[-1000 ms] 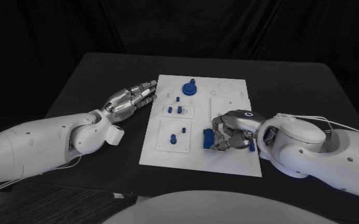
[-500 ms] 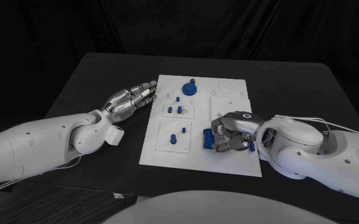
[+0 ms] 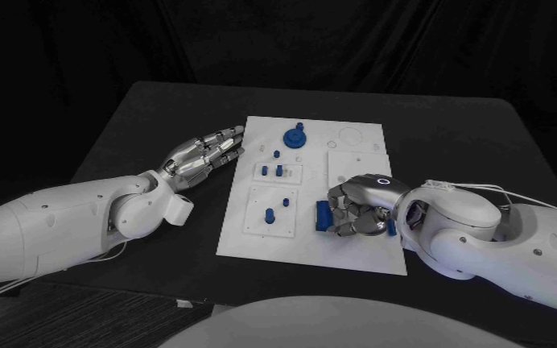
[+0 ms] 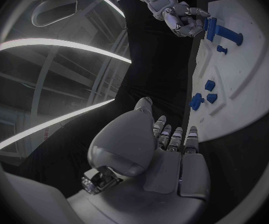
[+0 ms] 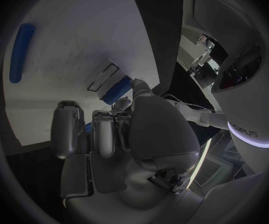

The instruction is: Assemble the parts on the task board

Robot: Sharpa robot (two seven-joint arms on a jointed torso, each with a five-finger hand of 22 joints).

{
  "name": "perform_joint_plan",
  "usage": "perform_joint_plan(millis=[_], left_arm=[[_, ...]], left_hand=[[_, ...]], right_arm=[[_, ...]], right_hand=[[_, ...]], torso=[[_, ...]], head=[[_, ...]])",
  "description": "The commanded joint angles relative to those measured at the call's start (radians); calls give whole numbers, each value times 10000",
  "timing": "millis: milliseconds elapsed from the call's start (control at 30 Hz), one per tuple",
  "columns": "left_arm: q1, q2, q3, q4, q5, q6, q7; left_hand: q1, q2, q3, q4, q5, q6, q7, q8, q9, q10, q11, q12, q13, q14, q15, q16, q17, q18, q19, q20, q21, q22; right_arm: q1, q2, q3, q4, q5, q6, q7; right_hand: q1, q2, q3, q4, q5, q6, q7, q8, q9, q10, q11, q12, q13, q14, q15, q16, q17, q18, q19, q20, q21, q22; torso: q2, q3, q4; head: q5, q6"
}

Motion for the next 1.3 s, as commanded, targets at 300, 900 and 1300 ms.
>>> perform_joint_plan(millis=[300,900,1300], left_arm=[[-16,12,10,12,7,147,92],[-20,-65,10,36,7,87,185],[-20,-56,10,63,7,-104,630]], left_hand=[[127,20,303,-119,142,76,6,131,135,5,124,180,-59,31,137,-95,-75,65,65,97,-129,-23],[136,-12,303,-142,150,142,5,159,143,9,126,207,-54,31,148,-95,-75,62,71,109,-124,-14],[-17,-463,29,-183,264,247,-43,253,148,44,91,295,-44,31,-86,-95,-75,60,33,-123,-157,-76]], right_arm=[[-67,36,3,-62,-95,-217,-162],[919,-1028,6,325,1064,-1243,-1022],[2381,-1138,6,-375,2253,2329,-2987]], right_hand=[[-882,-174,-905,109,-3472,-108,85,259,85,1042,-13,166,2730,1082,-18,162,2738,92,122,36,95,2069],[-3363,1601,-1388,140,443,2757,330,-6576,-6039,1042,301,166,2730,1082,214,162,2738,22,317,89,491,2177],[-507,845,-158,-319,-719,5170,29,-8357,-7843,1042,-40,166,2730,1082,-67,162,2738,156,63,-1,-222,1961]], torso=[[3,-2,3],[-1,-1,0],[-12,2,-2]], head=[[-1,-2],[83,-2],[67,-2]])
